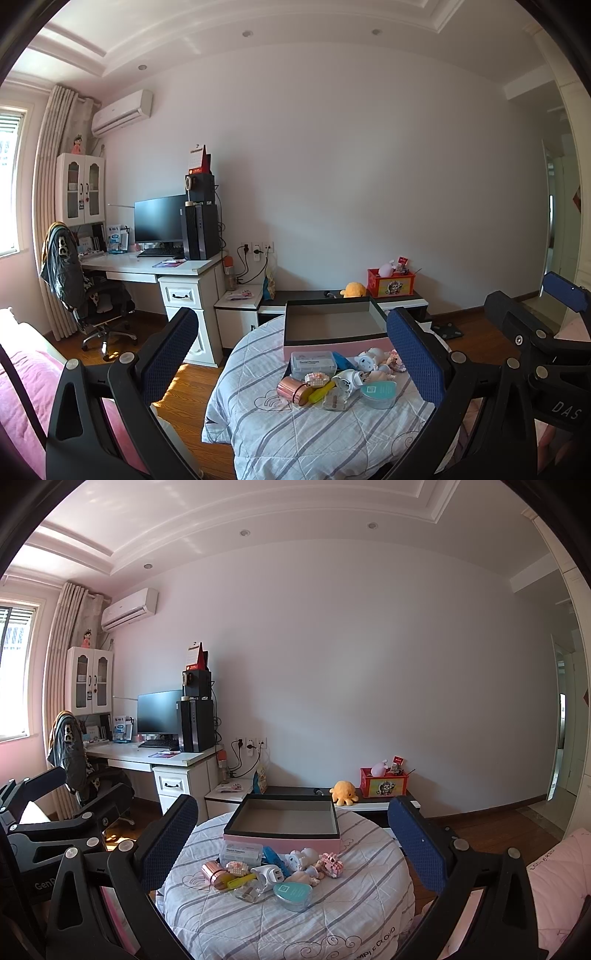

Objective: Organize rigid objects

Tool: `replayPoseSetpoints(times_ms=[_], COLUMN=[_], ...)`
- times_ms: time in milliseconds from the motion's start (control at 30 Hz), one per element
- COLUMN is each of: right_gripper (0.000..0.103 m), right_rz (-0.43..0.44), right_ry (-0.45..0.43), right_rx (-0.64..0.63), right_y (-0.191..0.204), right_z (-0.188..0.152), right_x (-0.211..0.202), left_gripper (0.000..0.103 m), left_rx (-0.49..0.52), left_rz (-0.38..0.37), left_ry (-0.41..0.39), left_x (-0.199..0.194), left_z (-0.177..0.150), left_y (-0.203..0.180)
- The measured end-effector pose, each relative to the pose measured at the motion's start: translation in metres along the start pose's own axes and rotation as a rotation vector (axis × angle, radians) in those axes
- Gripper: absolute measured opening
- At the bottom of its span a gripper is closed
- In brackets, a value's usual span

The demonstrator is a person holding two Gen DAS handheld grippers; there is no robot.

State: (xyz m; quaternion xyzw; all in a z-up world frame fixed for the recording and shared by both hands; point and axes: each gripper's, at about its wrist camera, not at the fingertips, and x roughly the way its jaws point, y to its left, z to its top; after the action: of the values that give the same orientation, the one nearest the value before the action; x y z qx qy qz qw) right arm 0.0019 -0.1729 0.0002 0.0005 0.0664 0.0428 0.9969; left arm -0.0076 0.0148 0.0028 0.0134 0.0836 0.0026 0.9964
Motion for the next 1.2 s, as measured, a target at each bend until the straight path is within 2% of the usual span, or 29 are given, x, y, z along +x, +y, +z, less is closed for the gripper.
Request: replayPoseSetpoints(times_ms=[400,633,800,967,1200], right_gripper=[0.103,0.103,0.103,0.103,0.103], right_rz=[-0.008,-0.021,-0.026,-0.019,0.017], right_ry=[0.019,0.043,0.080,0.190,0.439], right_rx=[0.006,0.008,0.019,0.037,0.038], right_y=[-0.007,-0.013,-0.021,-0.033,-0.040], right_z=[0.000,-0.004,-0.018,-0.052,-0.129], right_x=[0.011,0.034,0.058,0.101,0.177], left_gripper=[0.103,0.103,0.103,0.103,0.103], left_rx=[0.012,0.025,0.023,0.027,0.024], left_rz=[-0.004,-0.020,-0.055,-0.051,-0.030], left_ry=[0.008,0.022,0.061,0.146,0.362], left_x=[0.010,0.037,0.066,0.106,0.174], left_z=[0.005,0.000,-0.014,-0.042,-0.110], left_y=[-0.002,-0.007,-0.009,-0.006,0.011])
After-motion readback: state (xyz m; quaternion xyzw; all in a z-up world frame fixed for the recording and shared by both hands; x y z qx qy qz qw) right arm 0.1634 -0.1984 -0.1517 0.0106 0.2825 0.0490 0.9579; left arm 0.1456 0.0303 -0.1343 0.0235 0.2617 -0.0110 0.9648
